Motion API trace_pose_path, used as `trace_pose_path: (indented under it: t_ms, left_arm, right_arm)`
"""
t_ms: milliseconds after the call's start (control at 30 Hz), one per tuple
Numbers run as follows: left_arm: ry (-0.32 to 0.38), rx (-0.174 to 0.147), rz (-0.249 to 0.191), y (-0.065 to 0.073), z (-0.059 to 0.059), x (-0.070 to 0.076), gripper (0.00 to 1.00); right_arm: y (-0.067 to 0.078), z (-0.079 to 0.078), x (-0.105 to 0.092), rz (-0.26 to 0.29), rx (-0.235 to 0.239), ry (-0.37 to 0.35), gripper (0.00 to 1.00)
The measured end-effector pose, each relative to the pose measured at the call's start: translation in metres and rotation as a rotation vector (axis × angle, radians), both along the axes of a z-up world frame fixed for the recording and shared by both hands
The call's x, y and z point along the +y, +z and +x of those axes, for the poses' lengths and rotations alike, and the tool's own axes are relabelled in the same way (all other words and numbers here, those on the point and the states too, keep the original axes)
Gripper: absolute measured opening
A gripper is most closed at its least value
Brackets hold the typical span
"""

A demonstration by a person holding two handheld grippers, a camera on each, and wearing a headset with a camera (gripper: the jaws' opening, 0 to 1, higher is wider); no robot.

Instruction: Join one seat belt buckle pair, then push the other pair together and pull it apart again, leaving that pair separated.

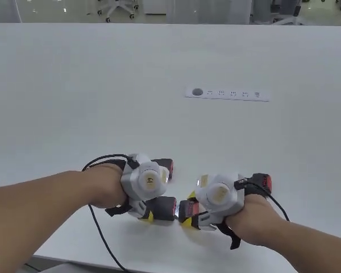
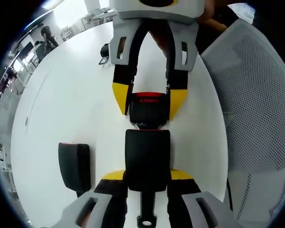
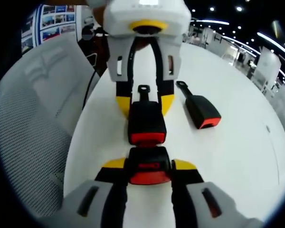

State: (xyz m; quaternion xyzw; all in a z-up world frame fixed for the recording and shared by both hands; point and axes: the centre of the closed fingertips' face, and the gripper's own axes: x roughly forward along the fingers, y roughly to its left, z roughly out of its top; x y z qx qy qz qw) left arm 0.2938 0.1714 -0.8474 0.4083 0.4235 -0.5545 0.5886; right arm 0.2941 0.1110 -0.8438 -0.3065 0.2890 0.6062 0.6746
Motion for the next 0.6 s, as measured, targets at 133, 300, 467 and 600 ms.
trace_pose_path:
  t_ms: [133,300,467,600]
  left_arm:
    - [-0.002,0.006,0.007,0.0001,0.0008,0.0000,0.32]
    - [0.004,0.002,-0.005,0.0007,0.0008,0.0003,0.32]
    - [-0.004,-0.029,-0.017,0.0018,-0.0017,-0.0009,0.32]
    - [0.006,-0.030,-0.025,0.0021,-0.0018,-0.0019,0.32]
  right_arm:
    - [0.0001,0.0000,-0.0008,0.005,0.004,-0.003,0.34]
    - [0.0001,-0.0012,-0.0019,0.002,0.005,0.017,0.34]
    - [-0.0009,-0.0029,-0.0031,0.005,0.009,0.014,0.35]
    - [-0.0002,-0.0041,-0.0033,0.012,0.010,0.010,0.35]
